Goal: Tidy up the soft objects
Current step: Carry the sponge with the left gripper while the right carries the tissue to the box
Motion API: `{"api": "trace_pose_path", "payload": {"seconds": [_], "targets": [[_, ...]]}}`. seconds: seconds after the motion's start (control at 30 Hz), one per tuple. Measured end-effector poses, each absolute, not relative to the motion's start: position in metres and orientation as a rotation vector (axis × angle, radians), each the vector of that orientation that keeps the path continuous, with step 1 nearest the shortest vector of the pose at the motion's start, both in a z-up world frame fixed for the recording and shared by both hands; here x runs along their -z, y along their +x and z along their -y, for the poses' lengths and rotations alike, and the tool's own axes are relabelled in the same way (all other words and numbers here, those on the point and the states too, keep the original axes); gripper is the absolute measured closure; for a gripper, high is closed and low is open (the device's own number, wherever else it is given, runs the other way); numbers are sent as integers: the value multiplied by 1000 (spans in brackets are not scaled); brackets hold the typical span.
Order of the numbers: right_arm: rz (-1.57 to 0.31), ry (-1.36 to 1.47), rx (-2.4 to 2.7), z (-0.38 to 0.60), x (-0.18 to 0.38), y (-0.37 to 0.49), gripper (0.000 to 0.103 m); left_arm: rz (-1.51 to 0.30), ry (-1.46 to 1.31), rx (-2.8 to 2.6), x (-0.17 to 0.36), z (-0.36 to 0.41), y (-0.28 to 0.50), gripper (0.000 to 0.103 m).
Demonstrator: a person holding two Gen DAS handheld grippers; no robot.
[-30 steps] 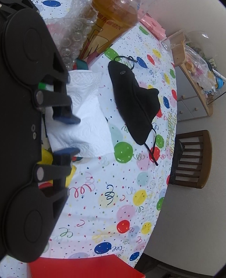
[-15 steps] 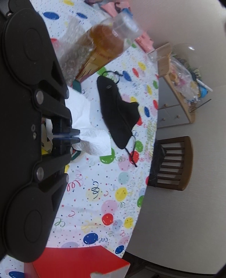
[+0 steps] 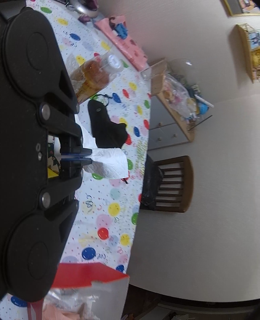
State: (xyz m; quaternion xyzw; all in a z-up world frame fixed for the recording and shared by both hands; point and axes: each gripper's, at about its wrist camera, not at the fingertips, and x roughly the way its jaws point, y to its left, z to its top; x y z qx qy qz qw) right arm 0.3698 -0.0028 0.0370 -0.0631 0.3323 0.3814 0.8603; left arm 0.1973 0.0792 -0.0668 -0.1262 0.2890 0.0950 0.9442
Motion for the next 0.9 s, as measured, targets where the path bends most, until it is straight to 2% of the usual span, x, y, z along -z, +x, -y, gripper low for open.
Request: {"api": "trace_pose_path", "payload": {"seconds": [0.43, 0.9], "targets": [[-587, -42, -741, 93, -88, 368, 102, -511, -230, -148, 9, -34, 213, 22], [-536, 47, -598, 212, -97, 403, 102, -523, -140, -104, -21, 37, 281, 21]]}}
